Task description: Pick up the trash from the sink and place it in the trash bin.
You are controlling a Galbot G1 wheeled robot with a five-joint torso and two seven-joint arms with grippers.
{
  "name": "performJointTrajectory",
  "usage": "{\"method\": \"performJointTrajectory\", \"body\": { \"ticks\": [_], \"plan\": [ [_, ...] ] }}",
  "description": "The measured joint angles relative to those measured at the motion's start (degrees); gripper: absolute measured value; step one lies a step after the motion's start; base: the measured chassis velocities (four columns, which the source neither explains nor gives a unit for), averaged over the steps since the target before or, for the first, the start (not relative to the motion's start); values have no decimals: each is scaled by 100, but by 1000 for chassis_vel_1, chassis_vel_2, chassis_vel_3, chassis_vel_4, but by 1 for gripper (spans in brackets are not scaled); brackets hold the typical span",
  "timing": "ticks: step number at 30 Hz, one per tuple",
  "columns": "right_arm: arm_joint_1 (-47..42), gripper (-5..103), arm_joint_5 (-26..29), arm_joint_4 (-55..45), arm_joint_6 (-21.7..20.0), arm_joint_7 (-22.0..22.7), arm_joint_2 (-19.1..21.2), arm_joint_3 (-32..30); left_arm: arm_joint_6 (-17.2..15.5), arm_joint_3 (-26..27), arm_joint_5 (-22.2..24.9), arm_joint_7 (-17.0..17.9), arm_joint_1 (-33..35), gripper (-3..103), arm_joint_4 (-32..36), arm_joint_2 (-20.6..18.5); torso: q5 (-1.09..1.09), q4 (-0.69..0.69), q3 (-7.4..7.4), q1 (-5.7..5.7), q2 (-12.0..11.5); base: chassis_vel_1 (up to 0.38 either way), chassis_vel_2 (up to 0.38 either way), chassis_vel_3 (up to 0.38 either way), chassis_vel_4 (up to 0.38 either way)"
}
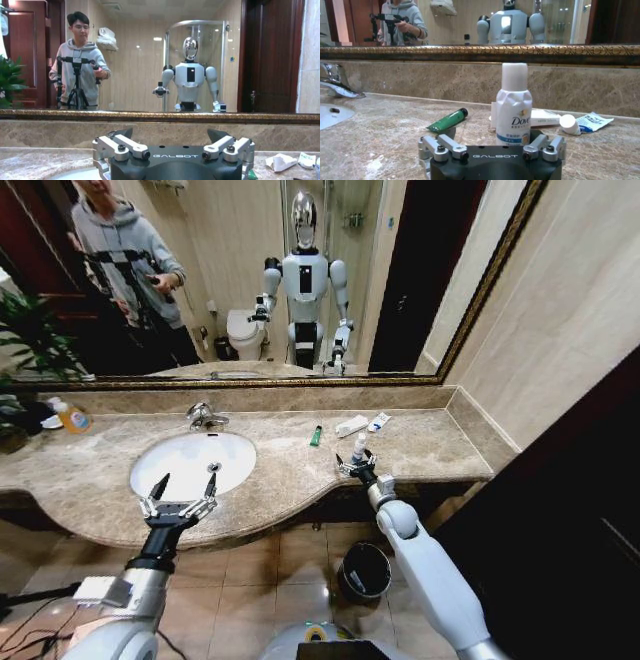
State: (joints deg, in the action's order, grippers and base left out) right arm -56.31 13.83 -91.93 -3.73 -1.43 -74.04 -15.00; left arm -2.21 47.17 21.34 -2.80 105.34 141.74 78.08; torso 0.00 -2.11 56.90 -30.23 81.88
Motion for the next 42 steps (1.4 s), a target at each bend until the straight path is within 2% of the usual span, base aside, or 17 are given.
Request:
{"method": "performJointTrajectory", "body": {
  "ticks": [2,3,6,11,17,18,20,29,35,42],
  "plan": [
    [-4,83,0,-3,4,-10,5,-1,0,0,0,0,0,100,0,0,0,0,0,0,0,0,0,0,0],
    [-4,83,0,-3,4,-10,5,-1,0,0,0,0,0,100,0,0,0,0,0,0,0,0,0,0,0],
    [-32,70,1,-35,10,-18,34,-23,0,0,0,0,0,100,0,0,0,0,0,0,0,0,0,0,0],
    [-74,62,1,-81,11,-19,51,-42,0,0,0,0,0,100,0,0,0,0,0,0,0,0,0,0,0],
    [-138,42,2,-174,10,-18,69,-58,0,0,0,0,0,100,0,0,0,0,0,0,0,0,0,0,0],
    [-148,42,3,-195,7,-18,78,-57,0,0,0,0,0,100,0,0,0,0,0,0,0,0,0,0,0],
    [-169,35,7,-236,-2,-17,100,-58,0,0,0,0,0,100,0,0,0,0,0,0,0,0,0,0,0],
    [-299,16,65,-461,-18,-15,184,-130,0,0,0,0,0,100,0,0,0,0,0,0,0,0,0,0,0],
    [-568,14,172,-829,-21,-56,316,-352,0,0,0,0,0,100,0,0,1,0,0,0,0,0,0,0,0],
    [-1390,14,407,-1663,12,-114,595,-801,0,0,0,0,0,100,0,0,1,0,0,0,0,0,0,0,0]
  ]
}}
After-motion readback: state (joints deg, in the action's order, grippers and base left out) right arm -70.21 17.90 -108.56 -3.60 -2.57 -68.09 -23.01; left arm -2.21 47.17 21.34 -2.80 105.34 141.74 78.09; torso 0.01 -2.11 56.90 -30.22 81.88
